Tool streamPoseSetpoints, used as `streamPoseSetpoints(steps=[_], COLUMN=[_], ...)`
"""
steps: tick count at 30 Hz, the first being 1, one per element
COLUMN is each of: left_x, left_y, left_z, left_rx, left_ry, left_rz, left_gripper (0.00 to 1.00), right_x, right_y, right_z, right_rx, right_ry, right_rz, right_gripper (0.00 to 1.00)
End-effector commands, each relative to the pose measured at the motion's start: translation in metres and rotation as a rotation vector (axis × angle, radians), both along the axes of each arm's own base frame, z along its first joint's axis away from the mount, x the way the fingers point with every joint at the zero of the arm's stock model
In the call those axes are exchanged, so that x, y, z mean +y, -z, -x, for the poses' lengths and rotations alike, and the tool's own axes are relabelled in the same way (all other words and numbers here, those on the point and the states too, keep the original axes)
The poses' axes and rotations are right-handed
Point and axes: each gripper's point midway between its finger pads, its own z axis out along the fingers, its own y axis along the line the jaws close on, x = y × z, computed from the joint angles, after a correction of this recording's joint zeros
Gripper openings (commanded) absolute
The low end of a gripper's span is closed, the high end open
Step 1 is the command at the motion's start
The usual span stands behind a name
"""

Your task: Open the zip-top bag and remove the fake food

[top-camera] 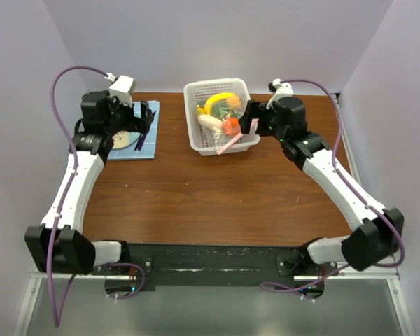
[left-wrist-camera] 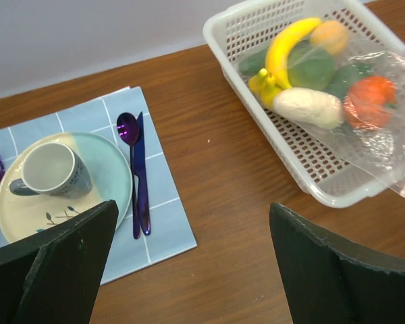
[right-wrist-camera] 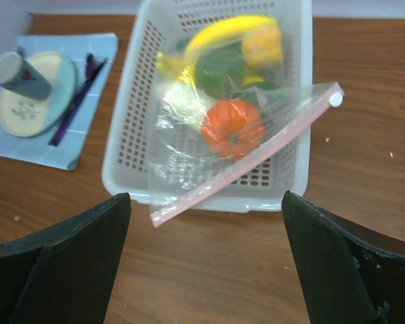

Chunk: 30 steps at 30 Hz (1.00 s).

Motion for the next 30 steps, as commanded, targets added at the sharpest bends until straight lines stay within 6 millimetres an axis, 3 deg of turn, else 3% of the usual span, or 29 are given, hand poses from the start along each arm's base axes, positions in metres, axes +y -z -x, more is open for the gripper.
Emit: streamPoseSetpoints(steps=[1,2,3,4,5,7,8,11,12,13,16,19,25,30], left_x=[-0.007,-0.009,-0.016,-0.023,-0.032,-0.04,-0.048,-0.063,-0.066,-0.069,-0.079,-0.091,-0.108,-0.115], left_y=[-0.007,-0.014,-0.014,-0.002,-0.01,0.003,-0.003,0.003,0.006,0.013,0.025,0.046,0.089,0.104], left_z=[-0.038,-0.047,-0.052,-0.062,-0.069,-0.084,-0.09,-0.106,-0.109,-0.115,-0.125,-0.129,-0.13,-0.134], left_rx=[-0.043,-0.072,-0.065,-0.031,-0.041,-0.014,-0.039,-0.053,-0.054,-0.048,-0.048,-0.021,0.003,0.024], left_ry=[-0.062,-0.069,-0.067,-0.063,-0.051,-0.051,-0.042,-0.018,-0.013,-0.009,0.002,0.021,0.049,0.054], left_rz=[0.011,0.01,0.041,0.058,0.065,0.062,0.059,0.052,0.045,0.031,0.02,0.005,-0.047,-0.038], left_gripper=[1.0,1.0,1.0,1.0,1.0,1.0,1.0,1.0,1.0,1.0,1.0,1.0,1.0,1.0], right_x=[-0.018,-0.027,-0.032,-0.034,-0.034,-0.032,-0.028,-0.017,-0.024,-0.016,-0.02,-0.027,-0.013,-0.007], right_y=[0.023,0.042,0.043,0.05,0.066,0.07,0.079,0.086,0.091,0.094,0.101,0.104,0.108,0.121], right_z=[-0.027,-0.038,-0.047,-0.053,-0.062,-0.078,-0.086,-0.102,-0.111,-0.113,-0.121,-0.127,-0.134,-0.146], right_rx=[0.031,0.061,0.055,0.063,0.089,0.094,0.112,0.132,0.139,0.167,0.177,0.161,0.153,0.19], right_ry=[0.13,0.194,0.238,0.257,0.268,0.284,0.277,0.242,0.256,0.222,0.215,0.242,0.182,0.17], right_rz=[0.112,0.158,0.173,0.19,0.211,0.17,0.154,0.014,-0.028,-0.108,-0.195,-0.242,-0.305,-0.338], right_gripper=[0.99,0.98,0.99,0.99,0.99,0.98,0.97,0.94,0.92,0.9,0.84,0.81,0.78,0.75])
